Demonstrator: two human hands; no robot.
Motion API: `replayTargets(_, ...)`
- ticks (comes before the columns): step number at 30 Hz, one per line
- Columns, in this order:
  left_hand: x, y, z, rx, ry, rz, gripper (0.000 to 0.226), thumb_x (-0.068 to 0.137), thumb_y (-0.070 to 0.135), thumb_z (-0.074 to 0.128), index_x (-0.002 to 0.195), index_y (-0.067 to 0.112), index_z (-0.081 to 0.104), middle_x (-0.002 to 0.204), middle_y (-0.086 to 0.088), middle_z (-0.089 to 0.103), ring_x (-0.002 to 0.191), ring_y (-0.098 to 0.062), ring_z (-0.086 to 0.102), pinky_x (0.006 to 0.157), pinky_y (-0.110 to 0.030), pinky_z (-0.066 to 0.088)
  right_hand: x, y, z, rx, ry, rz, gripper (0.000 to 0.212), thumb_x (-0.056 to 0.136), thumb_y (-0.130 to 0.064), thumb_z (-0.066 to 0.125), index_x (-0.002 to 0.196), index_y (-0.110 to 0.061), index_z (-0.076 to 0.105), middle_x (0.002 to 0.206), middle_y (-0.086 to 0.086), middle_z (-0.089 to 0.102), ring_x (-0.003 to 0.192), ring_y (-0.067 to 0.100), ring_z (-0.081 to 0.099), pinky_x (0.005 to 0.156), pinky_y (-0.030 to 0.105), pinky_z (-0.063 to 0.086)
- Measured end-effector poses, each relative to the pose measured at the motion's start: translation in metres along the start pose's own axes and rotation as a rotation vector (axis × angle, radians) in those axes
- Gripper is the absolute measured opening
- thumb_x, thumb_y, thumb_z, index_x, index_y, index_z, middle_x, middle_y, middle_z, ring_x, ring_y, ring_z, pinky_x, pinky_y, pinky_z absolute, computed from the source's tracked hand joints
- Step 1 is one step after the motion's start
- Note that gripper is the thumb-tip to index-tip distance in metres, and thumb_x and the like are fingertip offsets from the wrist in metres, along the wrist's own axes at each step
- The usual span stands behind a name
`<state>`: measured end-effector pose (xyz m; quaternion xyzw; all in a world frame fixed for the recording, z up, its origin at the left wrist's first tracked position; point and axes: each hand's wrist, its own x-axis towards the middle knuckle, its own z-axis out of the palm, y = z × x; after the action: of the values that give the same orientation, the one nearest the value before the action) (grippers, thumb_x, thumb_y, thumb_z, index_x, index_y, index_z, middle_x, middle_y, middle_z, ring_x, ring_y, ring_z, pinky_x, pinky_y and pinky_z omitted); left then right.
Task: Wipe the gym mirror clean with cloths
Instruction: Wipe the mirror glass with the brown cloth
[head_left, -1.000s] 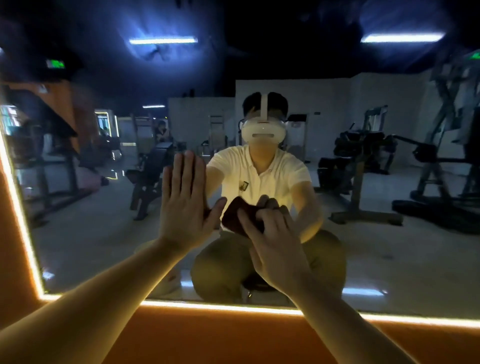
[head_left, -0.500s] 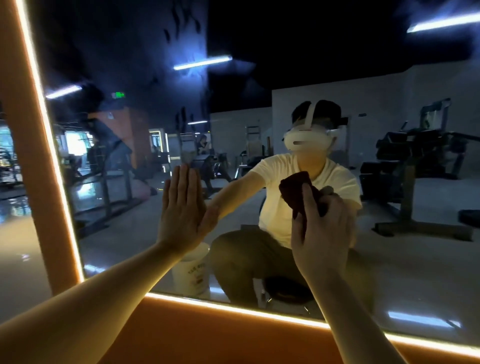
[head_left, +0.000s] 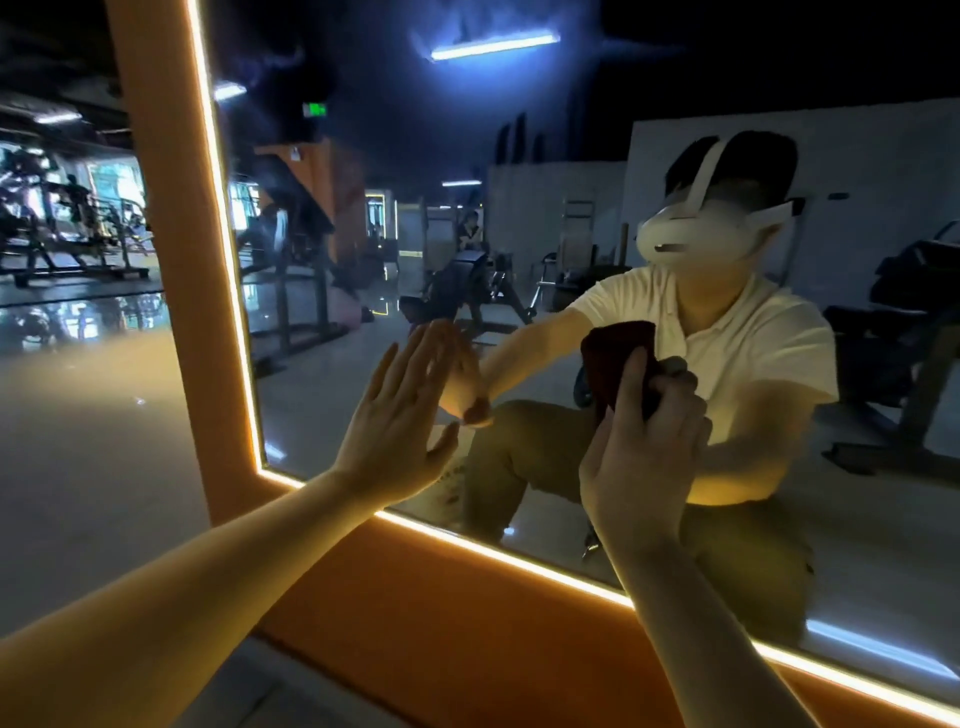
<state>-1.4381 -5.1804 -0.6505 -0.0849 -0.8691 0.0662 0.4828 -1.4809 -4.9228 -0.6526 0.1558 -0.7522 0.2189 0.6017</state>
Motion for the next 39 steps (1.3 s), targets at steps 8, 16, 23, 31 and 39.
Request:
replayTargets(8, 0.006, -0.064, -0.004, -0.07, 0.102, -0.098, 0.083, 0.097, 0.037, 0.055, 0.163, 0.003, 0.017, 0.173, -0.012, 0.009, 0.161, -0.026, 0.005, 0.131, -0.047, 0.008, -0.014, -0.073, 0.056, -0.032, 0.02, 0.024, 0.051, 0.097, -0.017, 0.055, 0.145, 0.0, 0.051, 0.126, 0.021, 0.04, 0.108, 0.037, 0.048, 0.09, 0.054, 0.052)
replayTargets(16, 0.05, -0.1, -0.012, -0.127, 0.242, -0.021, 0.065, 0.11, 0.036, 0.032, 0.162, 0.0, 0.02, 0.171, -0.018, 0.015, 0.159, -0.033, 0.013, 0.128, -0.055, 0.015, -0.009, -0.162, 0.102, -0.037, -0.05, -0.442, 0.034, 0.098, -0.025, 0.058, 0.128, -0.013, 0.067, 0.104, 0.007, 0.059, 0.091, 0.023, 0.06, 0.082, 0.036, 0.046)
replayTargets(23, 0.089, -0.096, 0.003, -0.075, 0.35, 0.0, 0.074, 0.104, 0.04, 0.031, 0.16, -0.007, 0.02, 0.169, -0.026, 0.012, 0.159, -0.038, 0.01, 0.128, -0.056, 0.011, 0.115, -0.054, 0.028, -0.247, 0.055, -0.386, 0.053, 0.098, -0.031, 0.056, 0.143, -0.003, 0.051, 0.111, 0.024, 0.057, 0.099, 0.037, 0.056, 0.086, 0.049, 0.047)
replayTargets(31, 0.085, -0.111, 0.004, -0.101, 0.313, 0.075, 0.074, 0.103, 0.041, 0.041, 0.161, -0.002, 0.022, 0.17, -0.024, 0.015, 0.158, -0.038, 0.015, 0.126, -0.058, 0.018, 0.173, -0.102, 0.047, -0.208, 0.273, 0.127, 0.058, 0.1, -0.03, 0.051, 0.155, -0.012, 0.04, 0.126, 0.022, 0.052, 0.108, 0.03, 0.053, 0.09, 0.045, 0.05)
replayTargets(39, 0.154, -0.145, -0.05, -0.171, 0.436, 0.057, 0.069, 0.105, 0.036, 0.042, 0.162, 0.002, 0.023, 0.168, -0.022, 0.021, 0.158, -0.036, 0.017, 0.129, -0.048, 0.008, 0.125, -0.135, 0.061, -0.373, -0.132, -0.738, 0.053, 0.097, -0.025, 0.058, 0.146, -0.008, 0.047, 0.115, 0.02, 0.056, 0.109, 0.038, 0.055, 0.091, 0.049, 0.05)
